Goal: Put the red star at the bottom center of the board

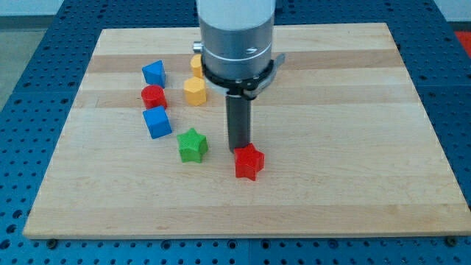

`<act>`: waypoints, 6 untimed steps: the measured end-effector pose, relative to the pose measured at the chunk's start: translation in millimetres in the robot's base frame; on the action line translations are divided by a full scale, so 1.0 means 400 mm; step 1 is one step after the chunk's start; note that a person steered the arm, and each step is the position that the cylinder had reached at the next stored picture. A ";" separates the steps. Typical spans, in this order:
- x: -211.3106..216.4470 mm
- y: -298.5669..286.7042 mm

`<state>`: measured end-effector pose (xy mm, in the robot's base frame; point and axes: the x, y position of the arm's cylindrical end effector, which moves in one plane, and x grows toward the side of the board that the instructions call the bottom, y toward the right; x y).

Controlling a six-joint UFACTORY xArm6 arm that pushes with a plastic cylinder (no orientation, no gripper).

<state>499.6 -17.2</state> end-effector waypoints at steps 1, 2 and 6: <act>0.039 -0.012; 0.052 0.004; 0.077 0.122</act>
